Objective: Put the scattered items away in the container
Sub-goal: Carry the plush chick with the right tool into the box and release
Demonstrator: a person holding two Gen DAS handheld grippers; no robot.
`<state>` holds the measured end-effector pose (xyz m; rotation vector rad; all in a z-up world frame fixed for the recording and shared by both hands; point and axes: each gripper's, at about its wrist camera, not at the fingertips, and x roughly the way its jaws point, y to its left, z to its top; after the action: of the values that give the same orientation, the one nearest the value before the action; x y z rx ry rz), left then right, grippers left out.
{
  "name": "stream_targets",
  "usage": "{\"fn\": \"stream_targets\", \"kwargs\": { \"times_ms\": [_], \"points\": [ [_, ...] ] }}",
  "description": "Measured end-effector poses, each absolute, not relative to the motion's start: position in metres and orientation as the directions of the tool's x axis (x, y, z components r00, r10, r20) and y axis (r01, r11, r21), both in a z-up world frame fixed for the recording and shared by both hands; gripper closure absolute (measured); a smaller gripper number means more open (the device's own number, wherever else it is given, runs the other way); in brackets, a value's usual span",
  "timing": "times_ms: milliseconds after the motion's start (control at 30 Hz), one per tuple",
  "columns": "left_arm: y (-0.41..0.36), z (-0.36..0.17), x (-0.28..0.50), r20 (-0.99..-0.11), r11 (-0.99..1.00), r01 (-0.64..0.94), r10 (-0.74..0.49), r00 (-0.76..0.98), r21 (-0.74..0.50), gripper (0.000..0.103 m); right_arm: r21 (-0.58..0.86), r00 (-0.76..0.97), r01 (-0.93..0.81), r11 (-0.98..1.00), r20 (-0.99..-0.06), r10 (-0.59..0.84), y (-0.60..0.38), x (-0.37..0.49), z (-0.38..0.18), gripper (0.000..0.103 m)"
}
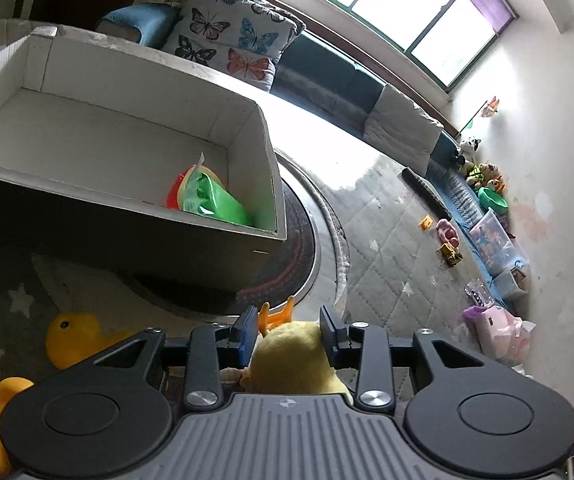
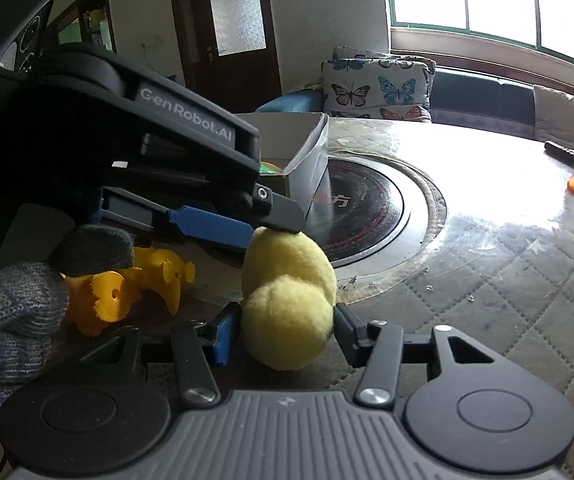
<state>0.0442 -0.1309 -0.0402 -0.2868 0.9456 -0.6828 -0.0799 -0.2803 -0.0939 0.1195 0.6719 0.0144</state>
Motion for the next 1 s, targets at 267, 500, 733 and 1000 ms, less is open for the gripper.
{"fn": "stream_targets", "kwargs": {
  "times_ms": [267, 500, 733, 1000],
  "points": [
    [-0.140, -0.041, 0.047, -0.668, 0.750, 0.415, -0.654, 0.355, -0.515, 0.065, 0.116, 0.780, 0.033, 0.993, -0.624, 0.047, -0.282, -0.079, -0.095, 0.059],
    [-0.135, -0.046, 0.052, -0.667, 0.738, 0.385, -0.670, 0.325, -0.554, 0.066, 0.110, 0.781, 0.031, 0.993, -0.622, 0.045, -0.280, -0.081, -0.093, 0.060],
    [-0.120, -0.033, 0.043, -0.644, 0.729, 0.390, -0.682, 0.347, -0.562, 0.068, 0.080, 0.795, 0.004, 0.997, -0.605, 0.045, -0.271, -0.088, -0.082, 0.060],
    [-0.092, 0.005, 0.049, -0.574, 0.730, 0.379, -0.683, 0.452, -0.569, 0.068, 0.015, 0.838, -0.079, 0.997, -0.540, 0.075, -0.252, -0.071, -0.049, 0.060]
  ]
}}
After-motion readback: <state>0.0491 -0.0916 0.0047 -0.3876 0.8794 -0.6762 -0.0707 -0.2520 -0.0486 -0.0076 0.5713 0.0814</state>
